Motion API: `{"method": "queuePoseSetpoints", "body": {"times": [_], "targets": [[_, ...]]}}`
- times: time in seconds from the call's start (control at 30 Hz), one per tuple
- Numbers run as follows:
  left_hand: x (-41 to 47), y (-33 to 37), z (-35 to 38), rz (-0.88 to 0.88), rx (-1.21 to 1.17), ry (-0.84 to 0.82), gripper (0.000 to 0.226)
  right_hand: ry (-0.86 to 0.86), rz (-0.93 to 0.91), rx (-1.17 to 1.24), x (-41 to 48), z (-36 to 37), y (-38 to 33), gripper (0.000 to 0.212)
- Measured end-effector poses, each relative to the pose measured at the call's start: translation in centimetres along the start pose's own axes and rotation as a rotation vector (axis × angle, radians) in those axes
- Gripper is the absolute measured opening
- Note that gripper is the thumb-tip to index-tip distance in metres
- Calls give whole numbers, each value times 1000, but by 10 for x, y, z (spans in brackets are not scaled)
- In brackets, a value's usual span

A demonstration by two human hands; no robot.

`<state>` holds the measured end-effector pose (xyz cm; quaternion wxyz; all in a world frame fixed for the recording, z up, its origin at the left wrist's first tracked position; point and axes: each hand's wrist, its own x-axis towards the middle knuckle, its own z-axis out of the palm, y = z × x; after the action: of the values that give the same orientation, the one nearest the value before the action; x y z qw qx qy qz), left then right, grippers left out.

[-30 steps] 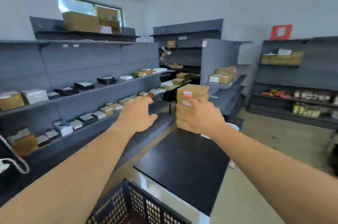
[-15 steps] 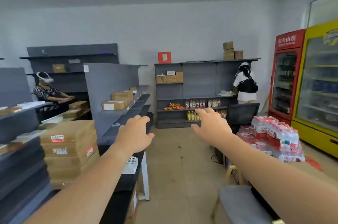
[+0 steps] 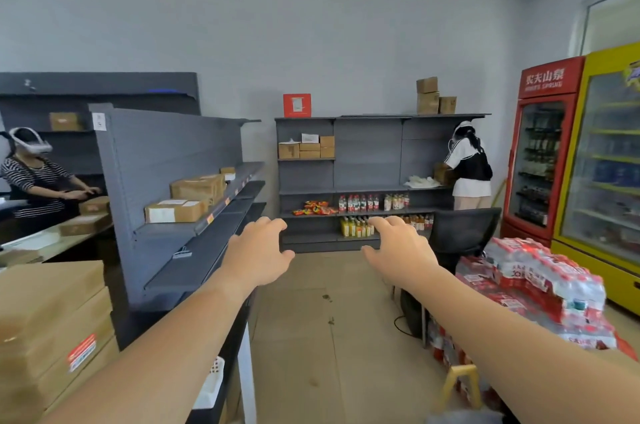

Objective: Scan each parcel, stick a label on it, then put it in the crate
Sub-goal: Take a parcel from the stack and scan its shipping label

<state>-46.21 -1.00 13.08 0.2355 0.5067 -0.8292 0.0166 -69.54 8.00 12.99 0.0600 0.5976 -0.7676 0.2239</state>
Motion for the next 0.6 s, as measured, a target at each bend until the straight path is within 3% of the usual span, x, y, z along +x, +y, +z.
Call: {"method": "queuePoseSetpoints", "body": {"times": [0.3,0.6], "targets": [[134,-139,56,-122,5,-59,54,-145,-96,64,186,125,-80,60],[106,-329,56,-599,144,-20,51,-354,-594,204,283,284,-277,61]]}}
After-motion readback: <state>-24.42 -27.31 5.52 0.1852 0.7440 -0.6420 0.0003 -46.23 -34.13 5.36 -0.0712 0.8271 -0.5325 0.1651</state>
